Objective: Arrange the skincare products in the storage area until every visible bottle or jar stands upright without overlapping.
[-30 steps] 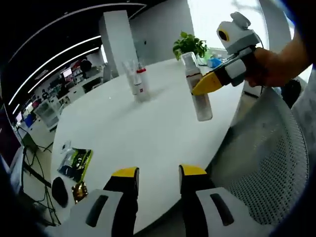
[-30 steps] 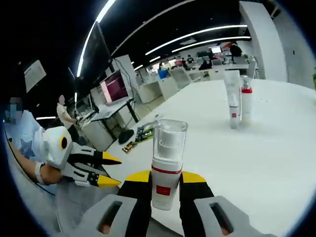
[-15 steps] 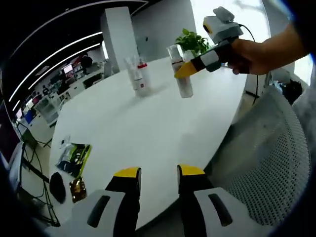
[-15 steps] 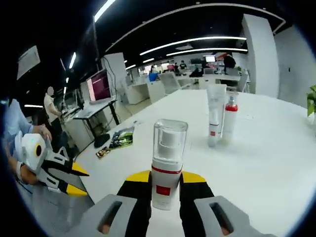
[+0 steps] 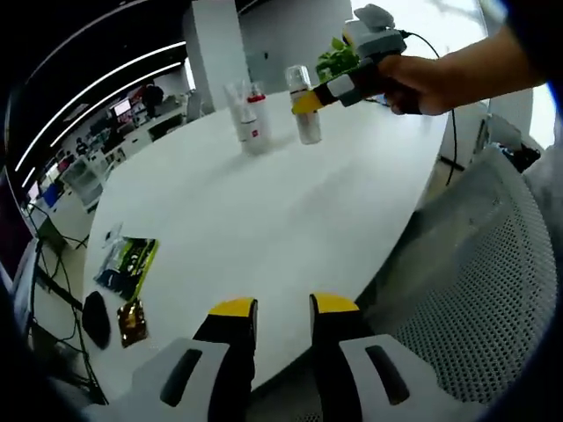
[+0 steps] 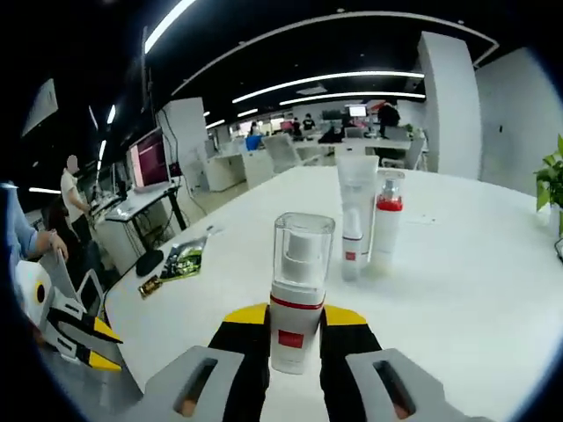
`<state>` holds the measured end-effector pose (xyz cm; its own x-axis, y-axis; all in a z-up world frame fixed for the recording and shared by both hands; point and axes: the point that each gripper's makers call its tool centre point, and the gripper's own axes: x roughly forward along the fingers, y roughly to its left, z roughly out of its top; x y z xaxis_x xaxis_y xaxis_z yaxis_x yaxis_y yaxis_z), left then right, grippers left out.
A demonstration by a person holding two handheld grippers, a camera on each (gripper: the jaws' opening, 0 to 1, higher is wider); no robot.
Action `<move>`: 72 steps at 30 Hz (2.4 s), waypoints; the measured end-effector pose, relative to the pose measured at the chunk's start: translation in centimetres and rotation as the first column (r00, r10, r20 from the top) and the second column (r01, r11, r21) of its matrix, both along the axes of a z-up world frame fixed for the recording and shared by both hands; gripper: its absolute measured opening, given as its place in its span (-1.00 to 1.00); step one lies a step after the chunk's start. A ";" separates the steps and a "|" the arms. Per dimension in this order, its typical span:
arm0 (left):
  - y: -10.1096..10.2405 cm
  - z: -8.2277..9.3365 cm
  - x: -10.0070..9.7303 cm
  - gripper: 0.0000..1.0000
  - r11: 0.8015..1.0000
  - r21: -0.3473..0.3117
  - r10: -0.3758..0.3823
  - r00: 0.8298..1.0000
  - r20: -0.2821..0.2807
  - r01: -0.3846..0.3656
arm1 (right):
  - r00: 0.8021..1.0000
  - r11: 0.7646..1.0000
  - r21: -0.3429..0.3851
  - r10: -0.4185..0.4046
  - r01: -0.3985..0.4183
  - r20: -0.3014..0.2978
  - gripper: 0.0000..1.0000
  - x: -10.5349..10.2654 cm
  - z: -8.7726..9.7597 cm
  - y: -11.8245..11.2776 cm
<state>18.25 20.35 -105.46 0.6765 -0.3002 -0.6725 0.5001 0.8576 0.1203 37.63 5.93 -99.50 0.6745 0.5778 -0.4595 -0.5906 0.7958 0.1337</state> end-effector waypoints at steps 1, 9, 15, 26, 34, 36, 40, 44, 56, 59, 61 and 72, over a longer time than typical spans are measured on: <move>0.0 -0.1 0.0 -0.62 1.000 0.002 0.002 1.000 -0.005 -0.002 | 1.000 1.000 -0.003 0.002 -0.002 -0.001 -0.73 0.3 -0.1 0.1; -0.1 -0.3 0.0 -0.64 1.000 0.009 0.000 1.000 -0.009 0.000 | 1.000 0.998 -0.052 -0.015 0.016 0.027 -0.73 3.5 -1.1 -0.5; -0.1 -0.5 0.0 -0.62 1.000 -0.011 0.018 1.000 -0.018 -0.018 | 0.997 0.997 -0.062 -0.052 0.055 0.057 -0.73 6.6 -1.6 -1.1; -0.4 -1.1 -0.3 -0.64 1.000 -0.017 0.013 0.999 -0.043 -0.014 | 0.994 0.995 -0.056 -0.075 0.079 0.075 -0.73 9.1 -3.1 -1.1; -0.3 -1.2 -0.3 -0.67 0.999 -0.026 0.018 0.998 -0.052 -0.019 | 0.984 0.989 -0.039 -0.135 0.140 0.118 -0.73 11.3 -3.8 -1.9; -0.2 -1.3 -0.3 -0.66 0.999 -0.025 0.023 0.998 -0.058 -0.024 | 0.983 0.988 -0.043 -0.140 0.146 0.119 -0.73 11.8 -4.1 -2.1; -0.1 -1.5 -0.4 -0.68 1.000 -0.014 0.020 0.997 -0.068 -0.021 | 0.985 0.988 -0.083 -0.122 0.132 0.121 -0.73 12.0 -4.9 -2.0; -0.1 -1.7 -0.6 -0.68 1.000 -0.015 0.019 0.996 -0.083 -0.020 | 0.985 0.988 -0.098 -0.108 0.122 0.136 -0.73 12.3 -5.1 -1.8; 0.0 -2.3 -0.8 -0.73 1.000 -0.005 0.024 0.994 -0.109 -0.025 | 0.985 0.991 -0.113 -0.055 0.074 0.166 -0.74 12.9 -5.5 -0.9; 0.0 -2.3 -0.8 -0.74 1.000 -0.001 0.021 0.994 -0.109 -0.021 | 0.982 0.991 -0.107 -0.058 0.078 0.180 -0.73 13.0 -5.4 -1.0; 0.0 -2.4 -0.9 -0.74 1.000 0.002 0.020 0.994 -0.112 -0.020 | 0.980 0.991 -0.106 -0.057 0.079 0.189 -0.73 12.8 -5.5 -1.0; 0.0 -2.7 -1.0 -0.77 1.000 0.005 0.017 0.992 -0.129 -0.017 | 0.977 0.987 -0.118 -0.087 0.111 0.195 -0.73 13.4 -5.8 -1.4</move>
<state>17.24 20.34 -108.15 0.5893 -0.2868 -0.7553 0.4969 0.8658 0.0589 51.03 4.53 -105.32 0.8071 0.4487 -0.3838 -0.5128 0.8549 -0.0789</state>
